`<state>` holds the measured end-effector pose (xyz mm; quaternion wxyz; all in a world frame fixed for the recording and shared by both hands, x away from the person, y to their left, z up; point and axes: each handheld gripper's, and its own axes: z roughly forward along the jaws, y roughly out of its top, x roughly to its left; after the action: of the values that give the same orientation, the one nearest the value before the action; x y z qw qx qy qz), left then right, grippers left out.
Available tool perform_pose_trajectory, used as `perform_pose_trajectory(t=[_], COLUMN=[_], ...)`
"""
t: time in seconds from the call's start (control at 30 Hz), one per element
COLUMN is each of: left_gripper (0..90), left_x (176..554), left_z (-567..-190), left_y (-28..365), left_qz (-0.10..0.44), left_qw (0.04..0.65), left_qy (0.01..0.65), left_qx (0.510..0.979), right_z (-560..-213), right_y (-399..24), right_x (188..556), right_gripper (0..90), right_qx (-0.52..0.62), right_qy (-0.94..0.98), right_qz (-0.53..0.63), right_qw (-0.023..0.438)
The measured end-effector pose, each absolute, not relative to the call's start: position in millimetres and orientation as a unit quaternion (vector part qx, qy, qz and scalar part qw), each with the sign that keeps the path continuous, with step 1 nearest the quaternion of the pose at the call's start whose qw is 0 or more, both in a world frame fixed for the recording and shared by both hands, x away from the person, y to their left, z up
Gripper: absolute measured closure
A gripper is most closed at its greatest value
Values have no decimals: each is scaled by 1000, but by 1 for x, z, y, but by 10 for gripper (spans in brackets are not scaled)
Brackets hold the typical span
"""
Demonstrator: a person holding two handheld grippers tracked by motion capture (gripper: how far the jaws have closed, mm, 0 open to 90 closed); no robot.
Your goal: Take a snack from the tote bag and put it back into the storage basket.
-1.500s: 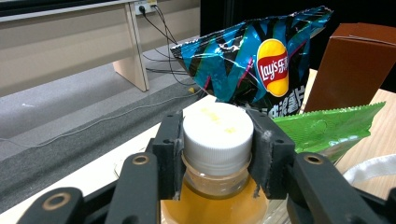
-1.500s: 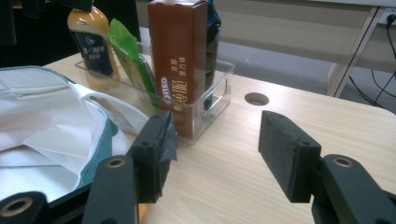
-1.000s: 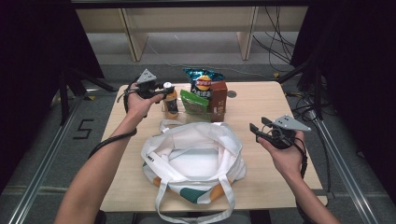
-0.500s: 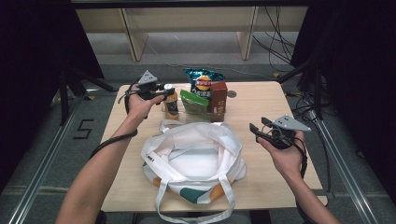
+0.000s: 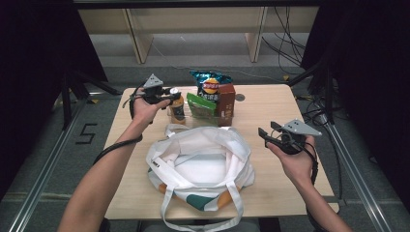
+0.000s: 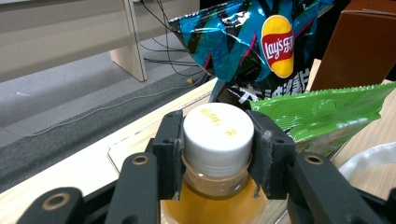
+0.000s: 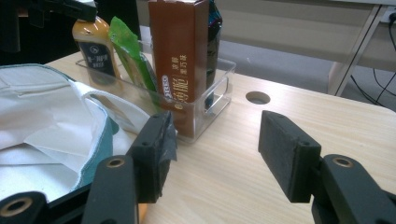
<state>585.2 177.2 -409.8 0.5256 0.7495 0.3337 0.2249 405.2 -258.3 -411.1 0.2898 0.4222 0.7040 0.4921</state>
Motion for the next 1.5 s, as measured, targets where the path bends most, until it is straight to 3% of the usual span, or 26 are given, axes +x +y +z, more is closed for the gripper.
perform_pose_trajectory(t=[0.97,1.5], left_gripper=[571,301], left_x=[586,581], left_z=[-412,-406], left_y=[179,178], left_qz=[217,210], left_qw=[525,530], left_qy=[354,374], left_qx=[743,732], right_z=[-411,-412], right_y=[-258,-255], right_x=[406,404], right_gripper=[451,448], right_qx=[417,425], right_qy=[709,706], right_qz=[489,492], right_qw=[291,281])
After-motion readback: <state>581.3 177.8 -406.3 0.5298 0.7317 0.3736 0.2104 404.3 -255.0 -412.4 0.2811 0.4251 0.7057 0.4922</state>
